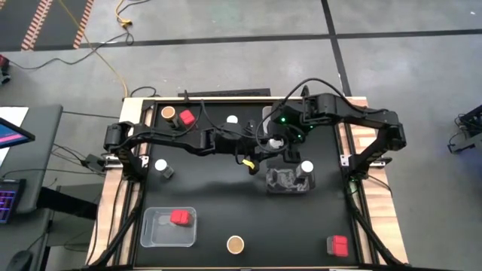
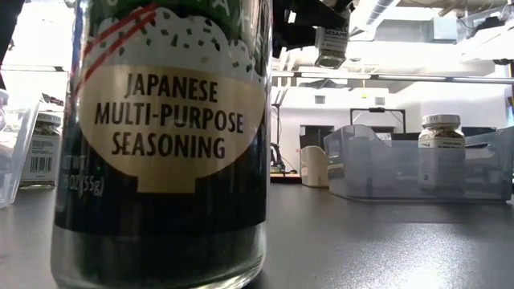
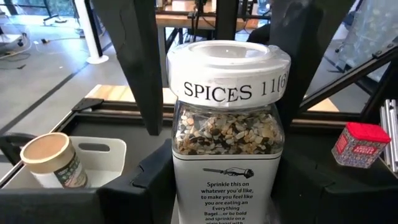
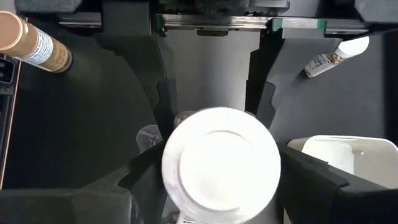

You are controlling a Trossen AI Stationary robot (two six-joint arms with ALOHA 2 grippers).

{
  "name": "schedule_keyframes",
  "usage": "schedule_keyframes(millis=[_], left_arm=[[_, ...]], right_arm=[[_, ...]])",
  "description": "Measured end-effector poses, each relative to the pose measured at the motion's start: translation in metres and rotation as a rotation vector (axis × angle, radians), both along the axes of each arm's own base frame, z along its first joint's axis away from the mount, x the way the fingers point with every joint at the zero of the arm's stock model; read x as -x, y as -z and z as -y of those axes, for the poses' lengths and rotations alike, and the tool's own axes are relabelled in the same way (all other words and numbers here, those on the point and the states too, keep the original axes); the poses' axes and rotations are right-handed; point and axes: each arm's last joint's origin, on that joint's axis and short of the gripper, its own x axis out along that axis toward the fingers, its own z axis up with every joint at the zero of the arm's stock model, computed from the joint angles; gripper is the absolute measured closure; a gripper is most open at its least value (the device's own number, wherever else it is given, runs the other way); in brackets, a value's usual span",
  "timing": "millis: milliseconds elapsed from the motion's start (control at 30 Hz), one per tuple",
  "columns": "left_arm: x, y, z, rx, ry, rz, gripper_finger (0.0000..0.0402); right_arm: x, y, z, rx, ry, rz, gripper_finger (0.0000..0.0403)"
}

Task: Sort spices by type
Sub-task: Put the center left white spice bottle in the black bin

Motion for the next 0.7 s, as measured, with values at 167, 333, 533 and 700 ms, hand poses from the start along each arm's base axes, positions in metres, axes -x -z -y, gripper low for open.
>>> schedule_keyframes(millis=[167,333,533,700], left_arm=[[-0.0002,-0.0018,0.0000,0.000,0.000,0.019,0.0200],[-0.0002,-0.0014,0.0000,0.000,0.000,0.014,0.0200],[-0.0001,-0.0011,-0.0002,0.000,-0.002,0.012,0.0200],[-0.0001,-0.0010,-0.0001,0.034,-0.006,0.013,0.0200]], right_arm=[[-0.0004,-0.0004,0.0001,0.001,0.000,0.007,0.0123],[-0.0004,-0.0004,-0.0001,0.001,-0.001,0.007,0.0147],[-0.0003,-0.0003,-0.0001,0.001,0.000,0.005,0.0183],[-0.0001,-0.0002,-0.0001,-0.003,-0.001,0.003,0.0183]])
